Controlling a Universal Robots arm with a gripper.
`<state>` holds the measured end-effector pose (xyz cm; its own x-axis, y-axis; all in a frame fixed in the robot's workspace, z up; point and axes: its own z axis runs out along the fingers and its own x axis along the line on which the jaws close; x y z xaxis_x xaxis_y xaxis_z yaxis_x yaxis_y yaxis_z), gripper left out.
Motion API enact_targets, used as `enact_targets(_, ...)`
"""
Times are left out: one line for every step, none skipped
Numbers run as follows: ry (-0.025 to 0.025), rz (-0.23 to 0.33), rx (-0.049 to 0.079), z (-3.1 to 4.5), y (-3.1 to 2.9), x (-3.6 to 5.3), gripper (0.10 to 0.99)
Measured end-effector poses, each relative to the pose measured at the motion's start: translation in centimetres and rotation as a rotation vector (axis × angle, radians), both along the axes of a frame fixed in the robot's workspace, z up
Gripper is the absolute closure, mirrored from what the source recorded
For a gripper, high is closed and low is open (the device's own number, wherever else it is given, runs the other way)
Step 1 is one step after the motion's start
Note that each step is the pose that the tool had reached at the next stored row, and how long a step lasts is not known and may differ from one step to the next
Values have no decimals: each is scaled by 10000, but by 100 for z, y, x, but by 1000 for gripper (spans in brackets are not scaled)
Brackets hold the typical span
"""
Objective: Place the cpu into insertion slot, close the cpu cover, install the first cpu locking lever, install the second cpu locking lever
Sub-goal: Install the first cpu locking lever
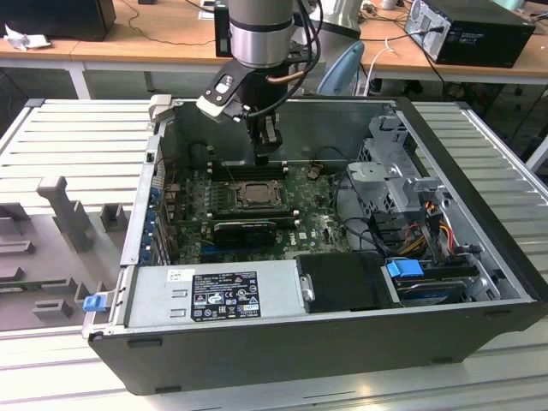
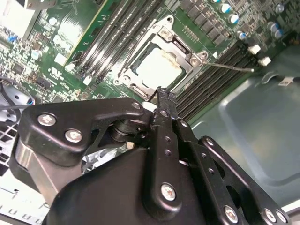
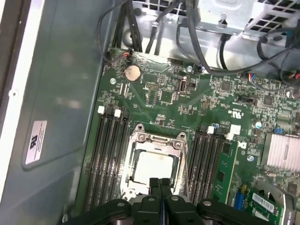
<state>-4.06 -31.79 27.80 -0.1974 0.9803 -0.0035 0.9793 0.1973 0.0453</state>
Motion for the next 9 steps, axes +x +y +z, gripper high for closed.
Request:
enact_targets(0,71,-17,0,0,0,980)
enact_targets(-1,123,-30,0,0,0,980)
enact_targets(-1,253,-59,-1,0,0,980)
enact_targets(0,363,-75,0,0,0,980)
enact_targets(0,465,-89,0,0,0,980)
enact_targets(-1,621,-111,-1,0,0,980)
enact_targets(-1,779,-137,0,0,0,980)
enact_targets(-1,933,-152,0,0,0,980)
enact_targets(-2,1044,-157,0,0,0,980)
